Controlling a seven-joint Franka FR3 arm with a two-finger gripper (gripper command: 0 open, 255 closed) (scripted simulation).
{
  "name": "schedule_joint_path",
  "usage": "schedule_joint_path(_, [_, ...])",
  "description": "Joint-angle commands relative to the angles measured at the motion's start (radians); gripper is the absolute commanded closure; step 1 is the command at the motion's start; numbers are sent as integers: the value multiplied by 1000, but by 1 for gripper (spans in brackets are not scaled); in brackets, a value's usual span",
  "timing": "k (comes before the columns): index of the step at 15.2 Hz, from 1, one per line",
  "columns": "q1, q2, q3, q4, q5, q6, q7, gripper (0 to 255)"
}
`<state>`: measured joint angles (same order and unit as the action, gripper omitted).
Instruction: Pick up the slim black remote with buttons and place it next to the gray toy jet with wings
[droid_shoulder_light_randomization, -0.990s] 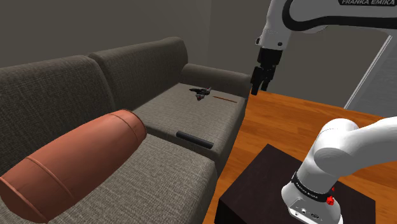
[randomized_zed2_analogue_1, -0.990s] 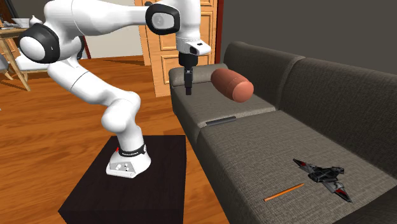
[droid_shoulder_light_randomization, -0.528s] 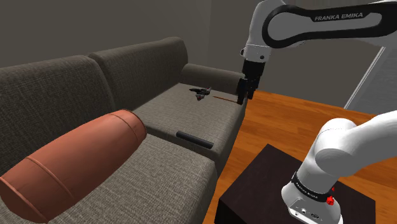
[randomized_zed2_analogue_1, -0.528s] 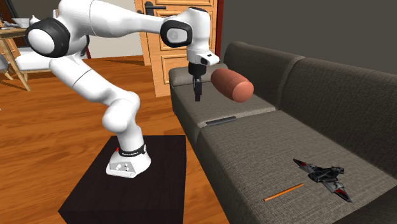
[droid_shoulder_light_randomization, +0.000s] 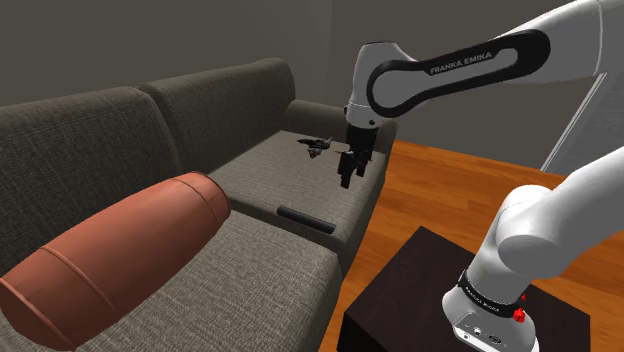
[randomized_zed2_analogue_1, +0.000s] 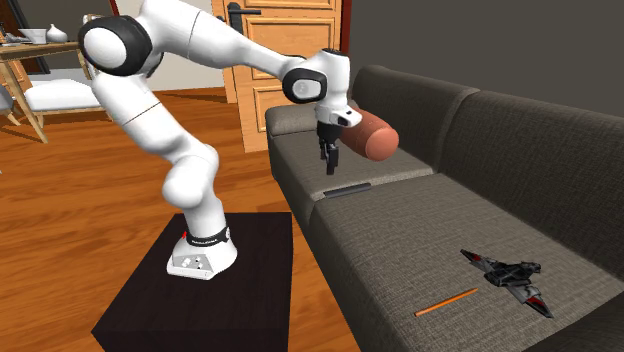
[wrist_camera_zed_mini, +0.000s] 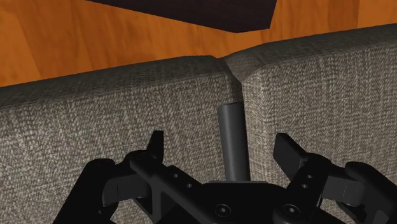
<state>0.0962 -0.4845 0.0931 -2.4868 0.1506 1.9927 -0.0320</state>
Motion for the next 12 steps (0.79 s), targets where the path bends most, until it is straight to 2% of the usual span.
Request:
schedule_joint_path(1, [11, 70, 18, 10, 4, 64, 0, 0])
schedule_joint_path(10, [51, 403, 91, 112, -21, 304, 17, 0])
schedule_joint_path(12, [52, 416, 92, 108, -23, 321, 18, 0])
